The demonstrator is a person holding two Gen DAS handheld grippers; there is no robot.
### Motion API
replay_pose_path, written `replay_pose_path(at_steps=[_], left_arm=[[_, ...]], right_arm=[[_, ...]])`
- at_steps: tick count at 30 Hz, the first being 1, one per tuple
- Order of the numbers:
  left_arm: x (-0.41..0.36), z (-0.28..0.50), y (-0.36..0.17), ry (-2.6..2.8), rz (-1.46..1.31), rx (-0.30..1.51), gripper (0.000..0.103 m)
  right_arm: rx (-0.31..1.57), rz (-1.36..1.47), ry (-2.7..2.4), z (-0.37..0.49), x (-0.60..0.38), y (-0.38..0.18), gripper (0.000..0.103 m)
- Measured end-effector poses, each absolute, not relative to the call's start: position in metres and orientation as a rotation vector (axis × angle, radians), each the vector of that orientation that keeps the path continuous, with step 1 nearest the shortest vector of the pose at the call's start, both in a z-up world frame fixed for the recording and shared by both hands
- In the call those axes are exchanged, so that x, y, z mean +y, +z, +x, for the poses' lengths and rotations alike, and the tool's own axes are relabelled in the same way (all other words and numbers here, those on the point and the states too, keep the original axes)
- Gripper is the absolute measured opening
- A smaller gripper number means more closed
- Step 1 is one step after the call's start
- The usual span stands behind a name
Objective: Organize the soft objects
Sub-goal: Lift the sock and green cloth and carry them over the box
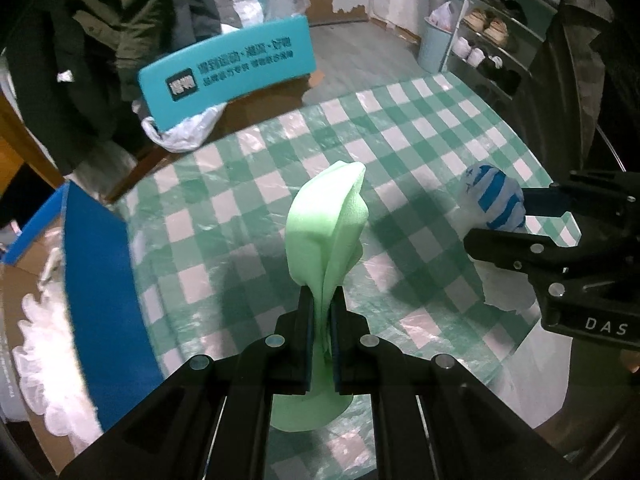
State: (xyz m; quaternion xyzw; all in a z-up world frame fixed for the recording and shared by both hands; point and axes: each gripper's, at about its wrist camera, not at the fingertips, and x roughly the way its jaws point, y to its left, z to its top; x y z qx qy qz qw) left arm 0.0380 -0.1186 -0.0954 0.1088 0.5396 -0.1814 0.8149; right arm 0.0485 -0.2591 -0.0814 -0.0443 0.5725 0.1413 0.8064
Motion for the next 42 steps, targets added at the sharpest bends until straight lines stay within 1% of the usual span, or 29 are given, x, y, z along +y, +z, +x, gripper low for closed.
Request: replay_pose_path(at_steps=[20, 42], left_arm=[[-0.082, 0.027, -0.056, -0.321, 0.217, 1.081, 0.007], [0.001, 0.017, -0.038, -0.205, 0.115, 1.054, 0.007]], right_arm=[[1.136, -0.133, 0.411, 0.046, -0.213, -0.037, 0.048], [1.105, -0.184, 0.544, 0.047, -0.131, -0.020, 0.048]])
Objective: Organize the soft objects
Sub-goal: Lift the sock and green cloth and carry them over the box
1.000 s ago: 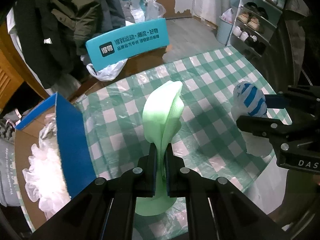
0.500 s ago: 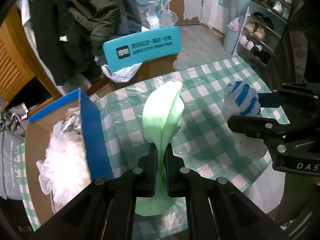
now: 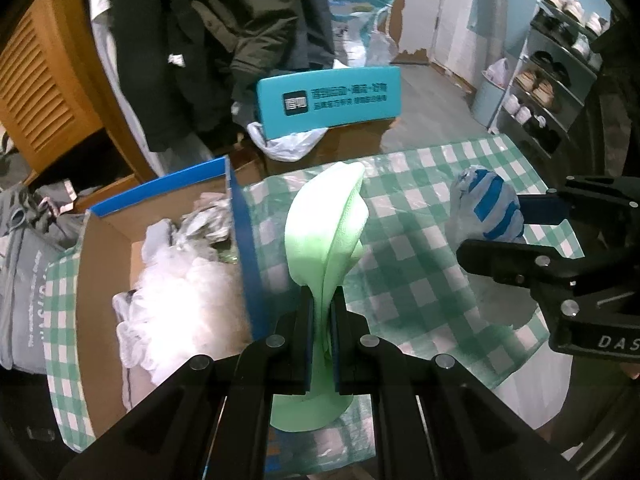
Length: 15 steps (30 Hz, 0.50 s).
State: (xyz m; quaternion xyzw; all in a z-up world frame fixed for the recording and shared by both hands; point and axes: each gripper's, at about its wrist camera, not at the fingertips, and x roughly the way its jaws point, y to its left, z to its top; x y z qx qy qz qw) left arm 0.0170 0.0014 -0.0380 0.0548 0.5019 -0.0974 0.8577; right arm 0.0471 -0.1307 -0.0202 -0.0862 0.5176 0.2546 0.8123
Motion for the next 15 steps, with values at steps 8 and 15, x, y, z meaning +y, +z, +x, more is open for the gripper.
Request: replay_pose_path(at_steps=[8, 15], left_arm=[[0.031, 0.011, -0.035, -0.155, 0.084, 1.039, 0.007], [0.061, 0.005, -0.035, -0.115, 0.046, 1.032, 0.007]], right_arm=[[1.098, -0.221, 0.586, 0.045, -0.100, -0.018, 0.048], [1.098, -0.252, 0.628, 0.041, -0.068, -0.019, 0.048]])
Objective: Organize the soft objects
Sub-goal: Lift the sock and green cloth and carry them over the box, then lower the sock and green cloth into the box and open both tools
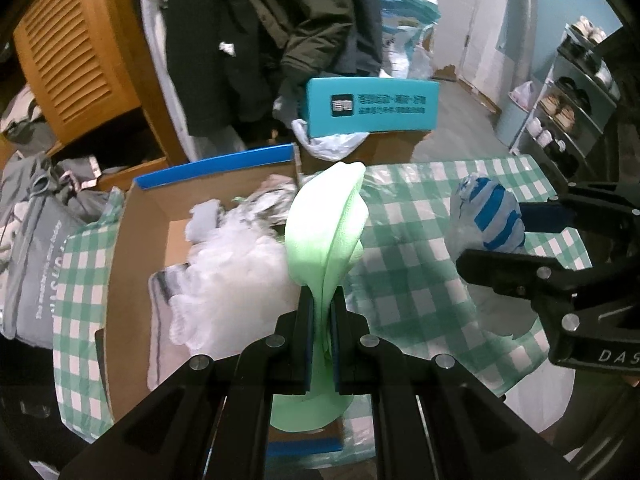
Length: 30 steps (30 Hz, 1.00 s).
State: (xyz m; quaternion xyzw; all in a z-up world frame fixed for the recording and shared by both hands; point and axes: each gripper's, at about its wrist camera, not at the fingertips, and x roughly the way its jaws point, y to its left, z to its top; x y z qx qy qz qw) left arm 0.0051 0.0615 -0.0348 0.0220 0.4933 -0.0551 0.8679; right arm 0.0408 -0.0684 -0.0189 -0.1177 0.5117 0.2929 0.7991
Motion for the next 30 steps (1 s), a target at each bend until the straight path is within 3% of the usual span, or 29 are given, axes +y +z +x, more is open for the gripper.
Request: replay_pose_path(at_steps=[12, 30], left_arm=[[0.127, 0.000, -0.041, -0.009, -0.027, 1.029, 0.007], [0.190, 0.007, -0.095, 0.103, -0.107, 1.140, 0.007]], right_arm=[[1.110, -0.291, 0.707, 0.033, -0.006, -0.026, 0.048], [1.158, -0.334, 0.765, 0.027, 0.062, -0.063, 0.048]])
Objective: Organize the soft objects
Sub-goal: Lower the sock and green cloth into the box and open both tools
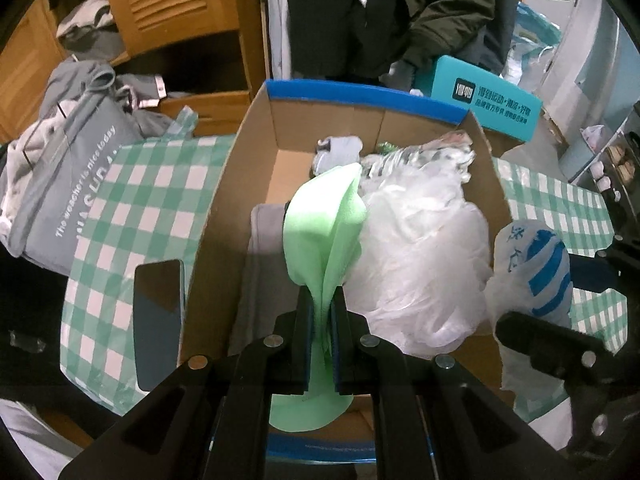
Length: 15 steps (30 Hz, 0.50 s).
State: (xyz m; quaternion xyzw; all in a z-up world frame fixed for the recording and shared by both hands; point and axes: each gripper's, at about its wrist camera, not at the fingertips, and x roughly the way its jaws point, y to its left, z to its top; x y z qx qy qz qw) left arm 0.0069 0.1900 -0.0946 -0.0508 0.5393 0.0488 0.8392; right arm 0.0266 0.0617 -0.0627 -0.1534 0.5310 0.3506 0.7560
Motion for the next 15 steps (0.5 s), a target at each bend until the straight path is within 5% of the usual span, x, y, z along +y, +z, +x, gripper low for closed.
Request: replay_pose_path(at_steps=[5, 8, 15], left_arm=[[0.196, 0.007, -0.101, 0.133, -0.118, 1.176, 0.021], [0.199, 0.004, -0.095, 0.144, -0.127, 1.152, 0.039], [0.201, -0.001, -0.080, 0.136, -0.149, 1.123, 0.047]], right_arm=[[1.173, -0.351, 0.758, 0.024, 0.069, -0.075, 0.052], [1.181, -0.347, 0.751, 0.026, 0.067, -0.076, 0.061], [1.168, -0.319, 0.749, 0.027, 0.062, -0.066, 0.071]])
